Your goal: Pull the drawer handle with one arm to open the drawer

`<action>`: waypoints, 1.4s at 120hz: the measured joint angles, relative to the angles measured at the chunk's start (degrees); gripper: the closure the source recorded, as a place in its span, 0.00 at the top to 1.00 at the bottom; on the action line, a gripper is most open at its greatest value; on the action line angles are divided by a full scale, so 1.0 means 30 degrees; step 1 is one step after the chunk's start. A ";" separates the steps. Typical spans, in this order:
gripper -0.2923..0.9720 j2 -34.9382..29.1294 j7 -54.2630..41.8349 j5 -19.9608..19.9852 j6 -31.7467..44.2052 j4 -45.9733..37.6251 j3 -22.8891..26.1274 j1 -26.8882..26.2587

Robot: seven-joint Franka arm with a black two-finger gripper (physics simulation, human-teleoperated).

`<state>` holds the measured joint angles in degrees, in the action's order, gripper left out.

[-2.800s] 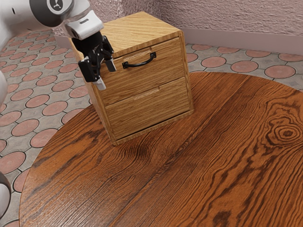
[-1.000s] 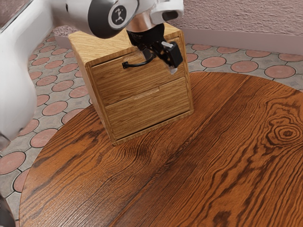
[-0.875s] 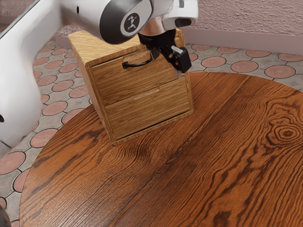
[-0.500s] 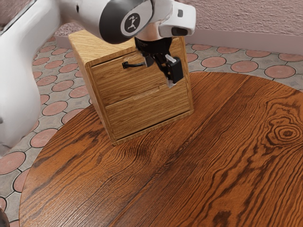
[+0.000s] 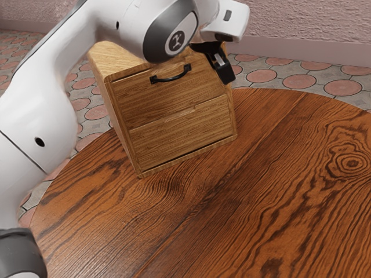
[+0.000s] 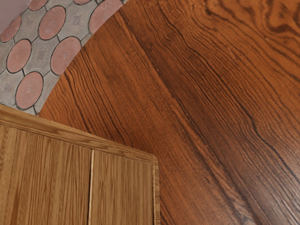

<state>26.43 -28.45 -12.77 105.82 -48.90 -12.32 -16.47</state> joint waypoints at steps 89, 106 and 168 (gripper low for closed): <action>0.77 -0.0316 -0.4476 0.1408 0.2841 -0.1399 0.0386 0.3281; 0.77 -0.0661 -0.4919 0.1724 0.2716 -0.2927 0.0387 0.3402; 0.77 -0.0808 -0.5695 0.2950 0.2060 -0.4339 -0.0648 0.3472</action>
<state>24.00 -45.53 -3.92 112.01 -61.92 -14.27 -6.05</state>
